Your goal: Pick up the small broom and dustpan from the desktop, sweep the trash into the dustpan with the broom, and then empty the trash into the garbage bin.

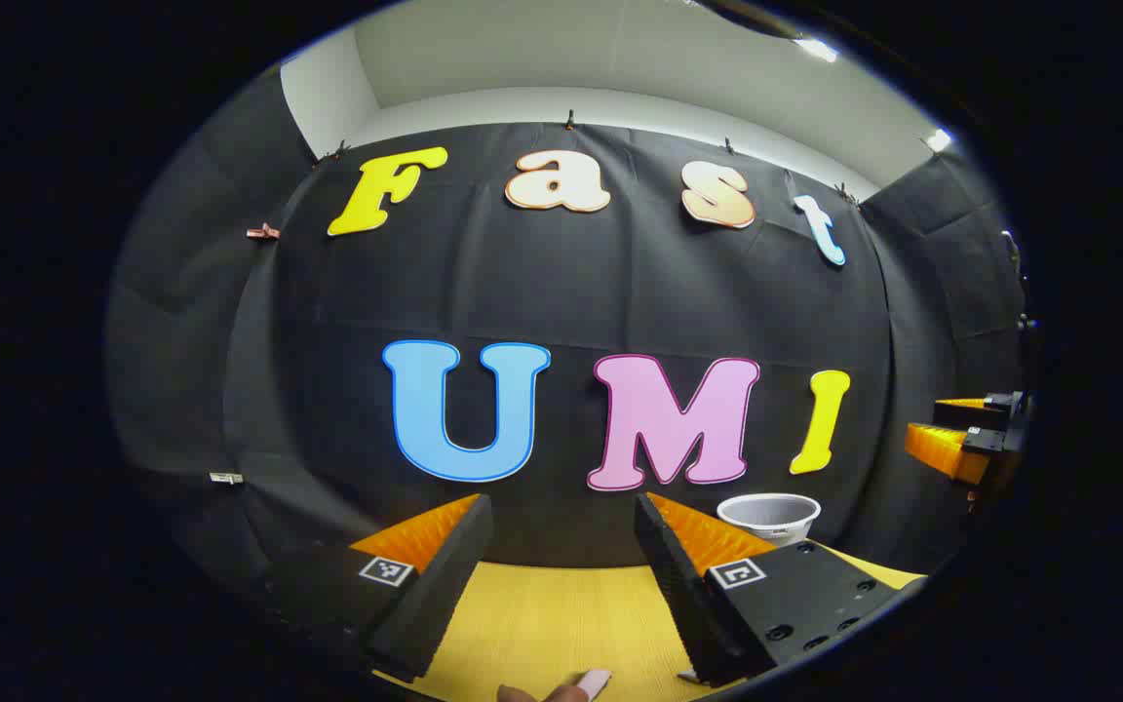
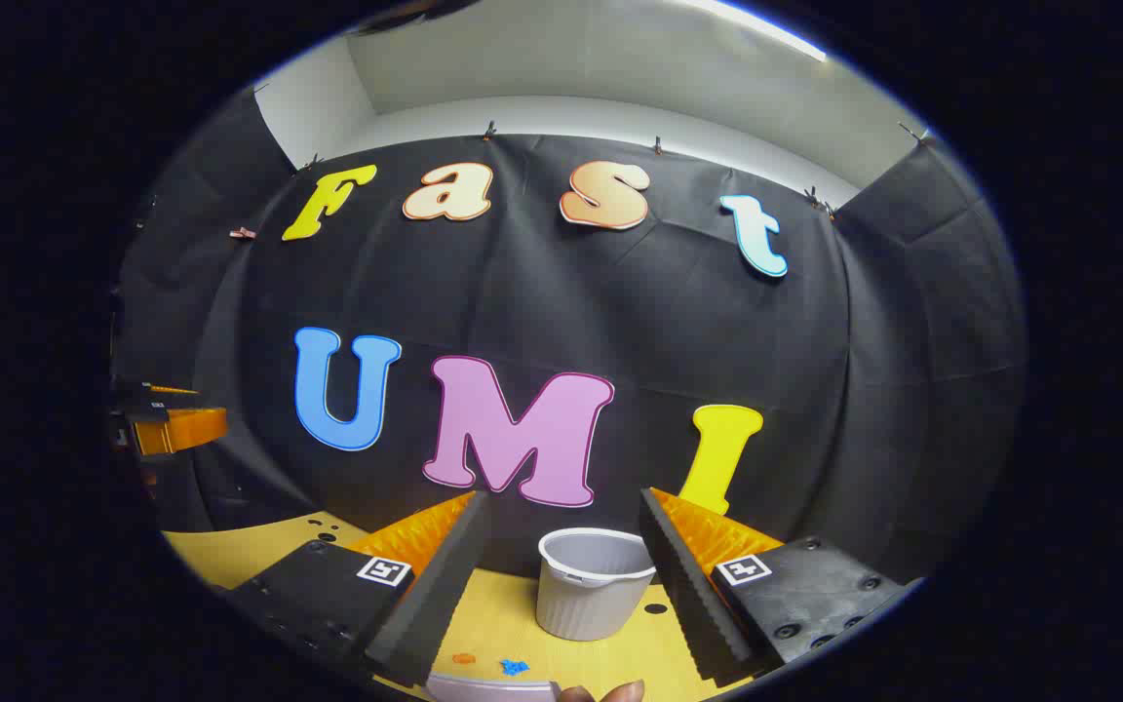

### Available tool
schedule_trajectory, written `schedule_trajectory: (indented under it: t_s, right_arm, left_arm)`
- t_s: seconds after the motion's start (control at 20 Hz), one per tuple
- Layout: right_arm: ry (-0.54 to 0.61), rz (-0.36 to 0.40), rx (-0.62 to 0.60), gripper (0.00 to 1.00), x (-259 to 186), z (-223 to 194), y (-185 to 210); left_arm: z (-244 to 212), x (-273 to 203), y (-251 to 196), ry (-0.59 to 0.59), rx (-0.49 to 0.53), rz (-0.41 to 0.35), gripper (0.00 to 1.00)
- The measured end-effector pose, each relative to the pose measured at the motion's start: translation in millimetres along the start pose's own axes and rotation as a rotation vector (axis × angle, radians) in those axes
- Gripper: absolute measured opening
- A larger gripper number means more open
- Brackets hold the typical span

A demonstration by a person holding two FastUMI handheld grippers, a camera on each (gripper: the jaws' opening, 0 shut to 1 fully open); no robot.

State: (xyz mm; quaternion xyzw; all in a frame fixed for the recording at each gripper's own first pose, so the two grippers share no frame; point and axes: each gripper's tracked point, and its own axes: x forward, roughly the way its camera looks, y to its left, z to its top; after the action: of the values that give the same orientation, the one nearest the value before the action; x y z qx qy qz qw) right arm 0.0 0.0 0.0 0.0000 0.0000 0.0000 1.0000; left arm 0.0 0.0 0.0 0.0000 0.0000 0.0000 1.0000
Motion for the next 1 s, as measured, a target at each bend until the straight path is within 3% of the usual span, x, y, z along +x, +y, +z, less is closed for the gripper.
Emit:
schedule_trajectory:
  t_s: [0.7, 0.9, 1.0]
  right_arm:
    - [0.029, 0.056, -0.009, 0.97, 5.3, -7.5, 2.1]
    - [0.138, 0.116, -0.032, 0.97, 5.6, -35.6, 14.8]
    - [0.232, 0.161, -0.029, 0.98, -24.3, -64.9, 21.5]
  left_arm:
    - [-3.4, 5.2, -1.5, 0.032, 0.031, -0.026, 0.94]
    - [-1.6, 3.5, -1.8, 0.050, 0.042, -0.020, 0.94]
    - [-2.8, 2.3, -0.6, 0.065, 0.051, -0.020, 0.94]
